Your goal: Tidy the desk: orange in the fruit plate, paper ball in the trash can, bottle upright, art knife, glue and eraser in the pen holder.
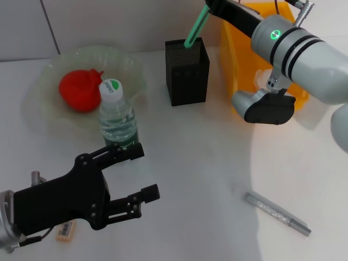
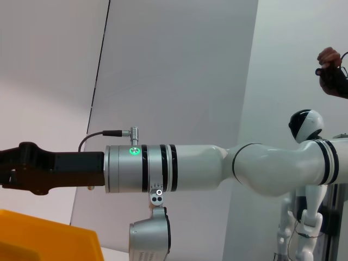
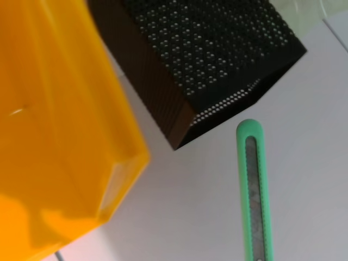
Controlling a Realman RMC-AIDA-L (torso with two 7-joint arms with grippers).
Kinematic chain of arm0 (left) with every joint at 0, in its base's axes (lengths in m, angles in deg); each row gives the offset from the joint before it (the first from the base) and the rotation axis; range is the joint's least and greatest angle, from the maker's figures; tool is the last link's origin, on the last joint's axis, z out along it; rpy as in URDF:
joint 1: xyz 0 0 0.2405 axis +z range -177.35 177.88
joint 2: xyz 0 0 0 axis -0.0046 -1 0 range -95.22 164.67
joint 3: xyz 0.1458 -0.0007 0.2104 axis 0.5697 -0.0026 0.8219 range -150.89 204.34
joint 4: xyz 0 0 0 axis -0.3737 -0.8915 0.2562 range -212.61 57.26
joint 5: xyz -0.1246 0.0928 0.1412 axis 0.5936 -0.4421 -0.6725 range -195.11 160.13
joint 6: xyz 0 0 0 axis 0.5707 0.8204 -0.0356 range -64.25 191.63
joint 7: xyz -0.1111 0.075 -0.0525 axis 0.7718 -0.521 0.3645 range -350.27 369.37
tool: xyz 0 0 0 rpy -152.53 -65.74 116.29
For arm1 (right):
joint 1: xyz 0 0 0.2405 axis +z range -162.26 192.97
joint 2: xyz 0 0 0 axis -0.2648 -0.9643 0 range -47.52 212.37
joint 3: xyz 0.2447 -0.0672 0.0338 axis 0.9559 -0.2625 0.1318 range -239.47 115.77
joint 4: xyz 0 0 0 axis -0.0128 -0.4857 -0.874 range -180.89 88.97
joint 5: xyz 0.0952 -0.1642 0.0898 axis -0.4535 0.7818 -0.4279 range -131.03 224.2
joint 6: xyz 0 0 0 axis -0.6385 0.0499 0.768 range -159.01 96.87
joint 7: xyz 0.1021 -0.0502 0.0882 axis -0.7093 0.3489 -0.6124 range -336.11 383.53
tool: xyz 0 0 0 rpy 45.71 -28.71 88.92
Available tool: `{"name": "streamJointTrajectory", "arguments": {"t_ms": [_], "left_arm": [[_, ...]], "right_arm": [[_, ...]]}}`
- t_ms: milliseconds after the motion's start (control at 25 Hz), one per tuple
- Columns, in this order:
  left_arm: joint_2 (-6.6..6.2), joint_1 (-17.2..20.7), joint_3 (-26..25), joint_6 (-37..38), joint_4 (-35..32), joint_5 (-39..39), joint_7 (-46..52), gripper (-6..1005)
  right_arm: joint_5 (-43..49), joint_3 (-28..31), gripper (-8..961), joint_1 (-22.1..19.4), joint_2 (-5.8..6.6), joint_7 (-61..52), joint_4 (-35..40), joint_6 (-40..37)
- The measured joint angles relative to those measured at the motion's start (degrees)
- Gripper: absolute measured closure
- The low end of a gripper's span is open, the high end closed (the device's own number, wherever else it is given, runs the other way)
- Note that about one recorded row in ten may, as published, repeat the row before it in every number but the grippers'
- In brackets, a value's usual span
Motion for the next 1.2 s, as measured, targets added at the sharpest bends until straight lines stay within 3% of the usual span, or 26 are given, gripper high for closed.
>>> {"name": "streamJointTrajectory", "arguments": {"t_ms": [200, 400, 440, 640, 800, 920, 960, 1040, 1160, 1200], "left_arm": [[0.0, -0.1, 0.0, 0.0, 0.0, 0.0, -0.1, 188], [0.0, 0.0, 0.0, 0.0, 0.0, 0.0, -0.1, 189], [0.0, 0.0, 0.0, 0.0, 0.0, 0.0, -0.1, 190], [-0.03, 0.0, 0.0, 0.0, 0.0, 0.0, -0.1, 191], [-0.15, -0.1, 0.0, 0.0, 0.0, 0.0, -0.1, 192], [-0.21, 0.0, 0.0, 0.0, 0.0, 0.0, -0.1, 193], [-0.25, 0.0, 0.0, 0.0, 0.0, 0.0, -0.1, 193], [-0.25, 0.1, 0.0, 0.1, -0.2, 0.0, -0.1, 193], [-0.35, 0.0, 0.0, 0.5, -0.4, 0.0, -0.1, 194], [-0.35, 0.0, 0.0, 0.5, -0.4, 0.0, -0.1, 194]], "right_arm": [[-2.6, -0.1, 715, -0.3, 0.0, 2.2, -0.7, -0.1], [-15.4, -1.8, 684, -0.3, 0.0, 13.1, -1.8, 2.5], [-23.4, -3.1, 678, 0.0, 0.0, 20.2, -2.1, 3.9], [-33.6, -4.9, 629, 0.9, 0.0, 27.8, -2.2, 5.8], [-37.2, -4.9, 567, 1.4, 0.05, 27.8, -0.7, 6.2], [-46.7, -4.0, 561, 1.9, 0.08, 29.5, 2.5, 4.0], [-54.9, -3.0, 565, 1.4, 0.09, 31.7, 5.1, 1.6], [-58.1, -2.7, 574, 1.1, 0.09, 32.5, 5.9, 0.7], [-74.0, -1.3, 587, -0.5, 0.47, 35.1, 9.6, -1.6], [-74.0, -1.3, 591, -0.5, 0.47, 35.1, 9.6, -1.6]]}}
